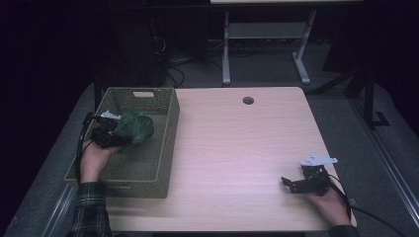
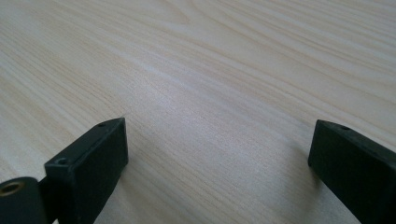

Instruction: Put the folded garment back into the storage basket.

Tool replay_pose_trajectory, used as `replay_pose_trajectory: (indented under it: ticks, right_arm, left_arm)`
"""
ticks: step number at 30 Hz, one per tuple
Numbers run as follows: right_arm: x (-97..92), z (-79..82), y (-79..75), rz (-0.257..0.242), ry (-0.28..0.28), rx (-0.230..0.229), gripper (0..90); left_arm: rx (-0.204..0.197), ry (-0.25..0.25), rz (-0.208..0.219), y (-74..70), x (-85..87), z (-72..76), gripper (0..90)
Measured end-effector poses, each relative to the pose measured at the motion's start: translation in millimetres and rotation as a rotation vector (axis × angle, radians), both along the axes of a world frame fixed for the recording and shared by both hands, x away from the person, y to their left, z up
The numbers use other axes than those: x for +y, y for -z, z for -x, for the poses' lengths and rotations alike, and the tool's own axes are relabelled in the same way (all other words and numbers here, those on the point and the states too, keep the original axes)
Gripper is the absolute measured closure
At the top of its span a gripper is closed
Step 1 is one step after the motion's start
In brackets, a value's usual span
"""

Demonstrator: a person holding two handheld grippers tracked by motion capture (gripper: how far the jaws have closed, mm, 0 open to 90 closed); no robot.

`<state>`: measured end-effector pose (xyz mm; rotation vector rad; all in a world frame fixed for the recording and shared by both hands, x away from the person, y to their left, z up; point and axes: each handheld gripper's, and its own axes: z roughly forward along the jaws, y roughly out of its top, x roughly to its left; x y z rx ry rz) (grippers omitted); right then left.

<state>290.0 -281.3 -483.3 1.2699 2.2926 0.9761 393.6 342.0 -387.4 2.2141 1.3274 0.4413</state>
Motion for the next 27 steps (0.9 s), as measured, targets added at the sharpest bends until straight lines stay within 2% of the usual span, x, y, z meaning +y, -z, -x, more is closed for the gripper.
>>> replay_pose_trajectory:
  ticks: [13,19,22,27]
  right_arm:
    - [0.0,0.0,0.0,0.0,0.0,0.0,4.4]
    - [0.0,0.1,0.0,0.0,0.0,0.0,4.4]
    - [0.0,0.1,0.0,0.0,0.0,0.0,4.4]
    - [0.0,0.0,0.0,0.0,0.0,0.0,4.4]
  left_arm:
    - [0.084,0.023,-0.019,14.2,-2.4,-6.0,65.8]
    - [0.126,0.026,-0.033,20.9,-4.5,-7.4,60.3]
    - [0.161,0.032,-0.04,24.2,-4.3,-8.5,57.1]
    - [0.174,0.014,-0.031,26.2,-2.1,-9.8,48.8]
